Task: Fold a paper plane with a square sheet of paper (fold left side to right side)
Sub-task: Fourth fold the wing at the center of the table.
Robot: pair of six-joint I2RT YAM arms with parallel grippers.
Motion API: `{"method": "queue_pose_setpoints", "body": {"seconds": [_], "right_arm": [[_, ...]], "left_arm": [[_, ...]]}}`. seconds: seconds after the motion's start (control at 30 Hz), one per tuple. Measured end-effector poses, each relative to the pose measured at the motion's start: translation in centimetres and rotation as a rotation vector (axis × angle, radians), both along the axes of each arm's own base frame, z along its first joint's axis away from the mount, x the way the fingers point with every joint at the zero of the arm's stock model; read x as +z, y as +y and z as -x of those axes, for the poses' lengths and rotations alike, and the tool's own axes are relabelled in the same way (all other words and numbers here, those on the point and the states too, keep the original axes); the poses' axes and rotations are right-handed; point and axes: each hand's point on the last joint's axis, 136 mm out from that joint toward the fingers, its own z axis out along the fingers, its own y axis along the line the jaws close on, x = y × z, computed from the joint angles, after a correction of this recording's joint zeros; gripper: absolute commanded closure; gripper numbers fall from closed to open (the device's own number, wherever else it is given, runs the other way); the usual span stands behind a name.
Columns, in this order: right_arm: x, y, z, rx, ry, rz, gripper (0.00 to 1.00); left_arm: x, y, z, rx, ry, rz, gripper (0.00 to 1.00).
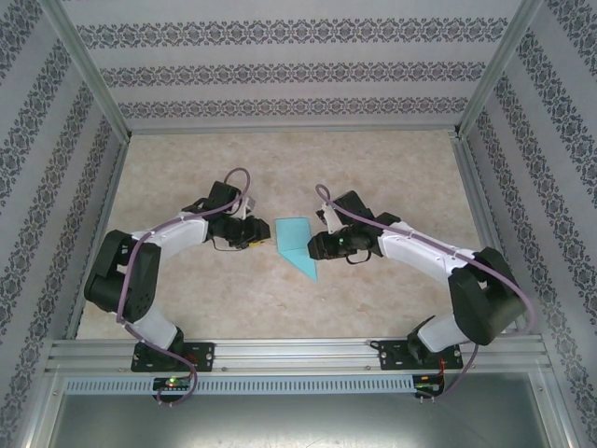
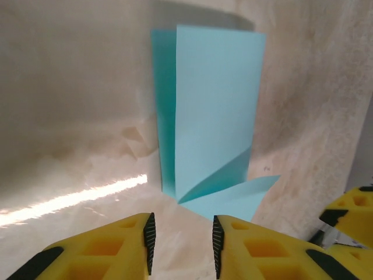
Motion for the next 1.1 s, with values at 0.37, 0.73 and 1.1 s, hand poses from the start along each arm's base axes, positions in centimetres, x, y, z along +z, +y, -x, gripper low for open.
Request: {"method": "queue_pose_setpoints", "body": {"seconds": [0.37, 0.73, 1.1], "right_arm": [[-1.0, 2.3, 1.8, 0.127, -0.123, 0.112, 0.53], [-1.0, 3.3, 2.7, 0.186, -0.243, 0.207, 0.44], [-2.8, 3.5, 1.6, 0.184, -0.336, 0.321, 0.44]], "left_arm": [[-3.4, -3.5, 1.2, -0.013, 0.117, 0.046, 0.62], [-2.9, -5.0, -0.4, -0.007, 0.106, 0.072, 0.65], [-0.5, -6.3, -1.7, -0.019, 0.076, 0.129, 0.65]]}}
